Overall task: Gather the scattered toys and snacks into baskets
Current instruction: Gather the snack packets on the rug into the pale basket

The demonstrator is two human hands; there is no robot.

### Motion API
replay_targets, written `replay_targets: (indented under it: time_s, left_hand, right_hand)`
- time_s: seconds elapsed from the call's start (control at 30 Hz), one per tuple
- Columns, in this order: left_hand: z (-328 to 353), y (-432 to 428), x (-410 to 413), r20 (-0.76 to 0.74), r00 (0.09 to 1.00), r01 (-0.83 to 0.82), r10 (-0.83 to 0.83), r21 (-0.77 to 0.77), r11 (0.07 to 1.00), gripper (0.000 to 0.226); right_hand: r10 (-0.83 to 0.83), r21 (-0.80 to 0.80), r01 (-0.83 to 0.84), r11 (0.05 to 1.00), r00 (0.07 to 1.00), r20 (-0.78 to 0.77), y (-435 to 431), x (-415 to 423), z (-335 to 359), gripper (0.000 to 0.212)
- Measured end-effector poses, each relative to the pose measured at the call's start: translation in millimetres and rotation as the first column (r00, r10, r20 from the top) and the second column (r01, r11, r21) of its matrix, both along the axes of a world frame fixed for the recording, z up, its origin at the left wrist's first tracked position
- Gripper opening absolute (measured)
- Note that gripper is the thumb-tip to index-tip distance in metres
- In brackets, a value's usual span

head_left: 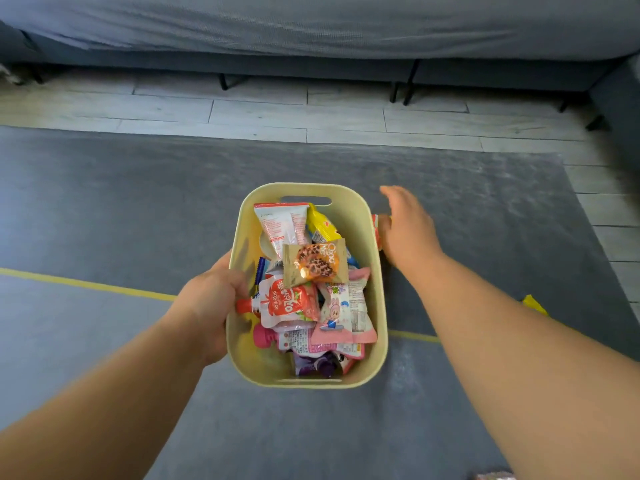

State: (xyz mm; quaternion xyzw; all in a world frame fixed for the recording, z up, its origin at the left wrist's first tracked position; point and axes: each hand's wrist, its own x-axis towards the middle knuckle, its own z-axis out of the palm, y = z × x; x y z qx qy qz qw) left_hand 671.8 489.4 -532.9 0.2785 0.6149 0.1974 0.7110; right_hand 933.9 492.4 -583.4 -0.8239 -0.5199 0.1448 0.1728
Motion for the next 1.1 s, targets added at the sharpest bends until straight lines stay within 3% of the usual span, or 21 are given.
replay_targets:
  time_s: [0.1,0.27,0.37,0.53,0.7,0.77,0.83,0.97,1.1]
  left_hand:
    - [-0.4,0.8,0.0,0.027,0.999,0.018,-0.017,-0.007,1.000,0.054]
    - [-6.0,1.6,-1.7,0.039,0.998,0.042,-0.041,-0.016,0.999,0.052]
    - [-5.8,1.2,-1.5,0.048,0.997,0.064,-0.063,-0.021,0.998,0.051]
    - [-4.5,0.9,-0.9,0.015,0.998,0.055,-0.055,-0.001,0.998,0.052]
    - [1.6,-5.2,7.7,0.041,0.999,-0.010,0.009,0.020,1.000,0.059]
    - [4.9,-9.5,12.6,0.062,0.998,-0.006,0.005,0.017,1.000,0.059]
    - [9.1,-17.4,16.7,0.083,0.996,0.033,-0.034,0.010,0.999,0.061]
    - [22.6,-34.7,22.9,0.133,0.982,0.136,-0.137,0.016,0.991,0.065]
    - [32.6,-51.1,21.6,0.198,0.964,0.180,-0.175,-0.005,0.984,0.064]
  right_hand:
    - [0.041,-0.342,0.007,0.940,0.990,0.132,3.7,18.7,-29.7,0.065]
    - [0.203,-0.515,-0.045,0.856,0.946,0.254,0.2,25.5,-44.3,0.073]
    - [0.233,-0.459,-0.062,0.886,0.916,0.328,-6.2,26.0,-47.3,0.062]
    - [0.092,-0.326,-0.012,0.945,0.969,0.230,-14.4,21.0,-30.7,0.056]
    - [-0.173,0.123,0.157,0.980,0.976,0.132,-13.2,7.0,29.7,0.063]
    - [-0.171,0.290,0.148,0.945,0.984,0.053,-16.9,-8.4,54.7,0.059]
    - [-0.065,0.370,0.060,0.927,0.998,0.002,-30.2,-30.4,72.5,0.053]
    - [0.136,0.276,-0.154,0.949,0.987,0.082,-61.3,-59.1,82.8,0.044]
    - [0.174,0.163,-0.189,0.968,0.979,0.104,-96.2,-63.0,79.3,0.050]
